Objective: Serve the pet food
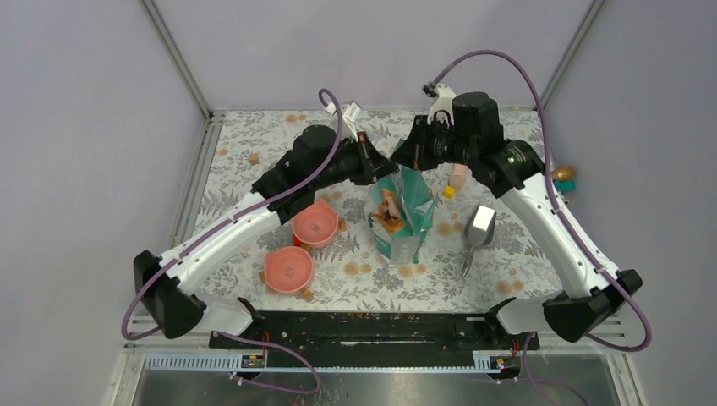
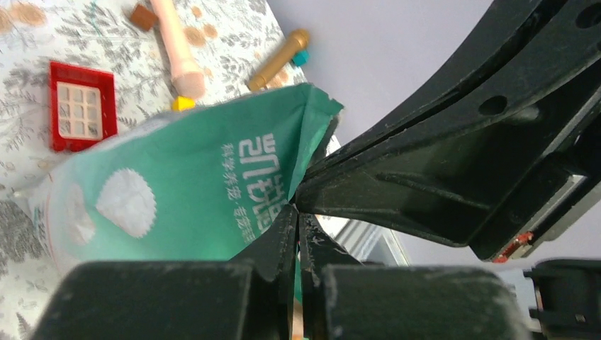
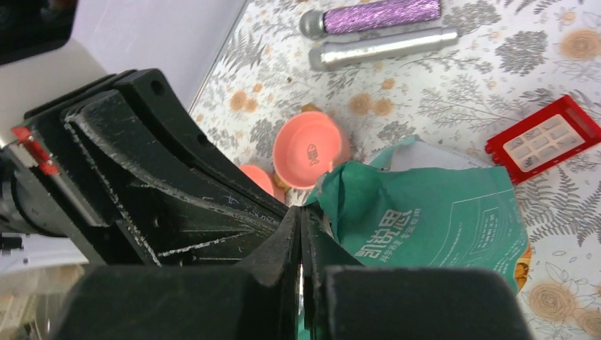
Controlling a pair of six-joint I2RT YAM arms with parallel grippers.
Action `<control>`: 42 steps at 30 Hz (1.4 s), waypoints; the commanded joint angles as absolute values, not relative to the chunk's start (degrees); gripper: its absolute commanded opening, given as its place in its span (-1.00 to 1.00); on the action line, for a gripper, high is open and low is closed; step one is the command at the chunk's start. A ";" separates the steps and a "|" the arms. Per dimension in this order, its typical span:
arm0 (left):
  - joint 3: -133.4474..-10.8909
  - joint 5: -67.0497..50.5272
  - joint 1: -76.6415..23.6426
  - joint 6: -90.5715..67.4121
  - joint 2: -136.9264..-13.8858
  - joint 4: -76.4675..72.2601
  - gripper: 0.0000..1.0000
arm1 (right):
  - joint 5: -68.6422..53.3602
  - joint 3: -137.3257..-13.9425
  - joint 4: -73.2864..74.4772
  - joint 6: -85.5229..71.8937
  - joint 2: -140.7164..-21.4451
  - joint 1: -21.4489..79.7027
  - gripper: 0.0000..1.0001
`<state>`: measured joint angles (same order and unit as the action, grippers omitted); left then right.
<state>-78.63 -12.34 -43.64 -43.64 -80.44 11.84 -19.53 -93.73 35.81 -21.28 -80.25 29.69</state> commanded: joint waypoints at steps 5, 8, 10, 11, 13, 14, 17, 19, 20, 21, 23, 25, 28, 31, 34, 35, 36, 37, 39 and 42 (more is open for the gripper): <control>-74.16 -11.10 -50.34 -45.15 -70.90 10.51 -1.00 | -18.08 -85.62 37.01 -19.86 -72.09 37.43 -1.00; -74.18 -6.34 -50.45 -44.27 -69.96 13.34 -1.00 | -9.21 -85.44 38.65 -18.88 -71.07 37.41 -1.00; -74.64 -2.75 -50.50 -43.53 -69.67 15.07 -1.00 | -2.99 -86.13 39.77 -18.47 -71.02 37.44 -1.00; -74.92 -1.64 -50.50 -43.20 -69.77 15.51 -1.00 | -1.78 -86.29 39.50 -18.41 -70.91 37.40 -1.00; -75.68 -0.59 -50.45 -42.48 -70.35 16.21 -1.00 | -1.92 -86.81 39.09 -17.76 -70.93 37.42 -1.00; -76.28 -0.36 -50.47 -42.19 -70.79 16.66 -1.00 | -2.61 -87.08 38.71 -17.53 -71.01 37.39 -1.00; -77.51 -0.29 -50.44 -41.77 -72.08 17.72 -1.00 | -5.33 -87.04 37.31 -17.50 -70.98 37.40 -0.64; -77.33 -0.91 -50.30 -41.68 -72.24 17.15 -1.00 | -7.43 -86.84 36.35 -17.78 -71.00 37.44 -0.40; -76.86 -1.29 -50.23 -41.54 -72.10 16.46 -1.00 | -8.42 -86.71 35.59 -17.82 -70.98 37.41 -0.30; -76.31 -1.70 -50.10 -41.30 -71.90 15.38 -1.00 | -9.04 -86.60 34.87 -18.05 -70.95 37.44 -0.24; -74.96 -3.25 -49.63 -41.22 -71.24 13.37 -1.00 | -9.48 -86.57 33.55 -18.74 -71.09 37.38 -0.18; -73.26 -4.68 -48.88 -41.97 -70.50 11.41 -1.00 | -9.68 -86.65 33.00 -19.76 -71.24 37.37 -0.16; -72.12 -4.90 -47.98 -43.19 -69.89 10.52 -1.00 | -12.79 -86.33 32.84 -20.69 -71.12 37.43 -0.16; -71.87 -5.42 -47.29 -43.71 -70.04 10.16 -1.00 | -18.02 -84.62 32.48 -21.56 -70.55 37.43 -0.15; -70.66 -7.51 -46.80 -44.18 -69.97 7.99 -1.00 | -19.54 -83.08 32.95 -22.76 -70.28 37.44 -0.16; -70.02 -8.28 -46.59 -44.39 -69.84 6.81 -1.00 | -19.49 -82.64 33.35 -22.98 -70.19 37.44 -0.16; -69.42 -8.75 -46.51 -44.73 -69.64 5.70 -1.00 | -19.42 -82.25 33.72 -23.24 -70.08 37.44 -0.16; -68.89 -8.94 -46.40 -44.88 -69.35 4.76 -1.00 | -19.34 -81.55 33.78 -23.44 -69.79 37.44 -0.17; -68.27 -8.52 -46.06 -45.15 -68.82 3.91 -1.00 | -18.47 -80.47 33.83 -24.39 -69.35 37.37 -0.28; -67.35 -7.90 -45.67 -45.60 -68.37 3.22 -1.00 | -16.11 -79.28 33.51 -25.80 -68.61 37.41 -0.53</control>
